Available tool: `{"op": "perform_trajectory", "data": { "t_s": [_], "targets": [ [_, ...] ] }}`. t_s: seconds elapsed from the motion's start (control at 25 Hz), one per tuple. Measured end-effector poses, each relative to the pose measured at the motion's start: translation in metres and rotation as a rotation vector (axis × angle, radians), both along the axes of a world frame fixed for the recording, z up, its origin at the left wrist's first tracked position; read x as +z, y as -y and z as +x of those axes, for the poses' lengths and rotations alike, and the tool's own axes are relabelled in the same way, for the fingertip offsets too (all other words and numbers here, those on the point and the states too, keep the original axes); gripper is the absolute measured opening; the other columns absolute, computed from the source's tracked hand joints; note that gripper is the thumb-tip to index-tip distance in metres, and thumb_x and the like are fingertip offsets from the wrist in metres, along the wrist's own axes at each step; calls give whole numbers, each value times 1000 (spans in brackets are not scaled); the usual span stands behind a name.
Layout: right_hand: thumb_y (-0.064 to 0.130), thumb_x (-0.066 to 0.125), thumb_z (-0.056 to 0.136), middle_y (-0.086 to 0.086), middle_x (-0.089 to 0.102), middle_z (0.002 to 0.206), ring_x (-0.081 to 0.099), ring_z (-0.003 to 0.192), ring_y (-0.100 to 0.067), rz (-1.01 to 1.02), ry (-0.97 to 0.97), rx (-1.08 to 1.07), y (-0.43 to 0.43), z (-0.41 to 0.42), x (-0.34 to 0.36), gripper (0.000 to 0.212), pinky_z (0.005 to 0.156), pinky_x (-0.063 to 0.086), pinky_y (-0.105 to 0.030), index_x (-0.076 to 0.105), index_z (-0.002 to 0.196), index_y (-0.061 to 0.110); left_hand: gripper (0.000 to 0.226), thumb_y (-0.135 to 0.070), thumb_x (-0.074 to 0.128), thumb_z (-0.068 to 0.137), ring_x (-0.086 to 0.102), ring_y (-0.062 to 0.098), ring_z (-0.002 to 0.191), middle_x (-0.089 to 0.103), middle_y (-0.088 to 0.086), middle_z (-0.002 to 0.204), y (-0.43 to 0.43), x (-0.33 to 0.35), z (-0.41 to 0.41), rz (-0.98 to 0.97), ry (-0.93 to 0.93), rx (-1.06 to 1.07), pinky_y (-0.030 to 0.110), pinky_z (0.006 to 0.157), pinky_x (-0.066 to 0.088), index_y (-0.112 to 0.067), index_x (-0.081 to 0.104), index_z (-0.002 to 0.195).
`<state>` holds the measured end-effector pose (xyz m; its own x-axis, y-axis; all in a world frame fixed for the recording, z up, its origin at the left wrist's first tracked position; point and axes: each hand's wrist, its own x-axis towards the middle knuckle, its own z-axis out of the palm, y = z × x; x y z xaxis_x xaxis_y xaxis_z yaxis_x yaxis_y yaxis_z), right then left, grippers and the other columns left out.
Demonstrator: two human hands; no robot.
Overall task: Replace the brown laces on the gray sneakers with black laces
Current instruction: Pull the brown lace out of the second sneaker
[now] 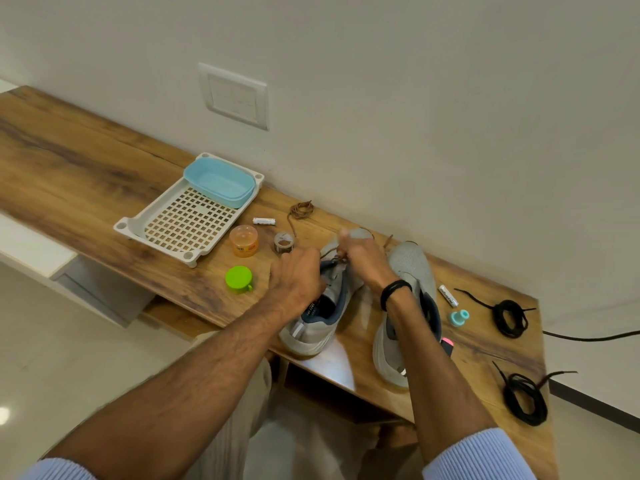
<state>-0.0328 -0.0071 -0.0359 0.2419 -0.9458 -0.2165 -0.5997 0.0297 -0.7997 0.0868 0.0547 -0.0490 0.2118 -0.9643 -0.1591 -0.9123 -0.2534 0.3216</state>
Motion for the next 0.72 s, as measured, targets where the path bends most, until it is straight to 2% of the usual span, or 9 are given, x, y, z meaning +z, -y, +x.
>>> {"op": "perform_trajectory", "data": {
  "t_s": [0.08, 0.12, 0.2, 0.24, 0.32, 0.4, 0.52, 0.6, 0.72],
  "targets": [
    [45, 46, 96, -4, 51, 59, 57, 70, -20, 231, 638, -263, -8, -10, 27, 49, 68, 47, -26, 52, 60, 12, 29, -20, 57, 91, 58, 34, 110, 59, 13, 121, 1, 0, 0, 1, 11, 2, 39, 80, 44, -15, 54, 120],
    [44, 47, 94, -2, 45, 57, 58, 70, -19, 234, 910, -395, -8, -20, 38, 46, 64, 44, -27, 48, 58, 15, 30, -19, 57, 92, 58, 35, 111, 59, 14, 121, 0, 1, -1, -7, 18, 3, 39, 79, 44, -13, 52, 120],
    [44, 48, 91, -2, 50, 65, 61, 76, -18, 101, 1170, -689, -3, -43, 53, 41, 69, 41, -33, 51, 61, 17, 40, -17, 58, 91, 59, 36, 111, 60, 16, 123, 0, 3, -4, -17, 35, 19, 39, 76, 43, -9, 46, 128],
    [45, 50, 91, -1, 58, 73, 61, 80, -18, -22, 1040, -802, -1, -53, 56, 38, 73, 43, -34, 57, 68, 17, 48, -17, 60, 90, 60, 36, 112, 59, 16, 124, 1, 5, -5, -13, 36, 28, 39, 76, 43, -7, 42, 133],
    [39, 56, 89, 1, 63, 93, 59, 95, -20, -252, 366, -859, 1, -66, 45, 25, 84, 45, -35, 65, 93, 16, 51, -18, 61, 88, 60, 37, 110, 59, 16, 123, 1, 5, -5, -8, 28, 16, 39, 74, 43, -7, 42, 134],
    [28, 61, 88, -8, 60, 113, 53, 112, -28, -378, -134, -678, 3, -63, 24, 30, 95, 39, -34, 63, 114, 14, 35, -18, 60, 88, 61, 35, 106, 61, 14, 116, -1, 5, -7, -23, 21, -12, 37, 70, 41, -13, 52, 122],
    [27, 57, 95, -17, 56, 120, 49, 115, -33, -459, -414, -412, 0, -36, 6, 32, 93, 42, -37, 61, 120, 8, 16, -19, 58, 88, 64, 34, 97, 66, 11, 102, -6, 7, -8, -76, -5, -15, 34, 64, 38, -18, 63, 103],
    [30, 56, 97, -18, 55, 118, 50, 110, -34, -470, -531, -455, -1, -22, 8, 32, 88, 44, -40, 58, 117, 5, 15, -22, 58, 88, 64, 35, 94, 67, 10, 97, -8, 8, -7, -100, -29, -8, 33, 62, 37, -19, 66, 100],
    [20, 57, 97, -14, 57, 117, 56, 106, -29, -514, -394, -356, 5, -11, 10, 26, 82, 42, -31, 55, 120, 9, 15, -20, 57, 90, 65, 35, 94, 67, 12, 98, -7, 8, -5, -113, -51, -10, 33, 63, 37, -18, 66, 101]
  ]
}}
